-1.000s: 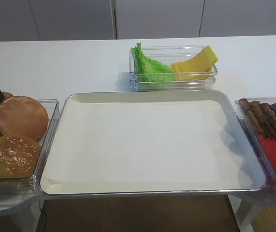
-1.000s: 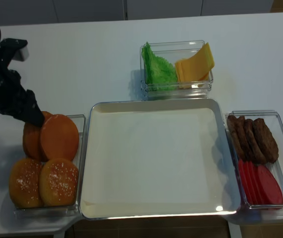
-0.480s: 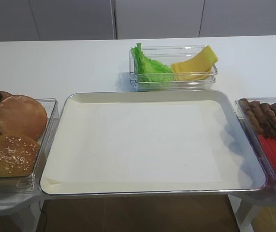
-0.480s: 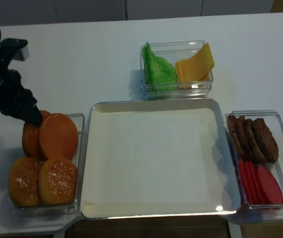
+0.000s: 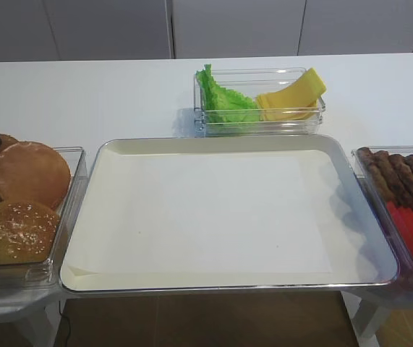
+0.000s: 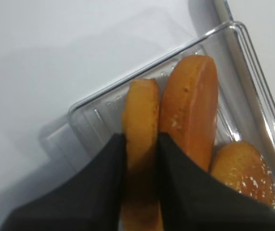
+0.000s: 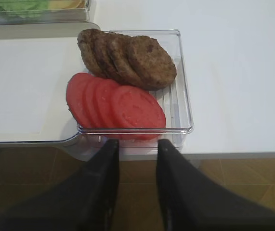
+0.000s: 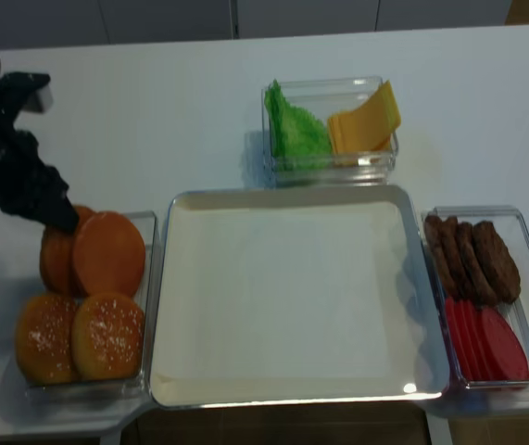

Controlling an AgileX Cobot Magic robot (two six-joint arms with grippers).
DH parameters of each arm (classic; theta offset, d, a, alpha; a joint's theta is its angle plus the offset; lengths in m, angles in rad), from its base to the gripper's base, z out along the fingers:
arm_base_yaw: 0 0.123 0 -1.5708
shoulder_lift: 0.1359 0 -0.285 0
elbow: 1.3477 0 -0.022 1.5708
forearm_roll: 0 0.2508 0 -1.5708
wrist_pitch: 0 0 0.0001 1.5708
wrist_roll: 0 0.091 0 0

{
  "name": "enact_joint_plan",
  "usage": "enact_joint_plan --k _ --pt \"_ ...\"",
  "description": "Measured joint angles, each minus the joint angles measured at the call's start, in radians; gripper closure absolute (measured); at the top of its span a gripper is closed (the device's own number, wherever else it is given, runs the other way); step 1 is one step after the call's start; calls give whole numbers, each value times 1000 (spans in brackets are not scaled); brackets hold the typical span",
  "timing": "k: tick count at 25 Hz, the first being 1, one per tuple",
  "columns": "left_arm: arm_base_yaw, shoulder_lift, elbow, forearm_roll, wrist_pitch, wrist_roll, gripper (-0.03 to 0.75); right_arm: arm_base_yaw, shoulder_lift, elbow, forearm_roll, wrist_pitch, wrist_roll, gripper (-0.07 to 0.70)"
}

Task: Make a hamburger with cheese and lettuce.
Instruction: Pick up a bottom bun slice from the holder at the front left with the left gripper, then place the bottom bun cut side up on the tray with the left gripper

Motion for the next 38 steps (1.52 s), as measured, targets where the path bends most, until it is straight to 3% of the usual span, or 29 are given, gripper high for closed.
enact_joint_plan --k 15,24,27,30,36,38 --pt "0 -176 -6 21 6 -4 575 0 0 0 0 0 0 426" --pt "-40 -253 -113 24 12 -72 576 0 0 0 0 0 -2 427" --pt "-106 -273 -128 25 16 -128 576 0 0 0 0 0 -2 434" --pt "-219 -287 -134 34 18 -150 576 0 0 0 0 0 -2 436" --pt "-498 -287 -135 143 21 -250 576 0 0 0 0 0 -2 454" --pt "-590 -287 -135 205 -6 -282 577 0 0 0 0 0 -2 463"
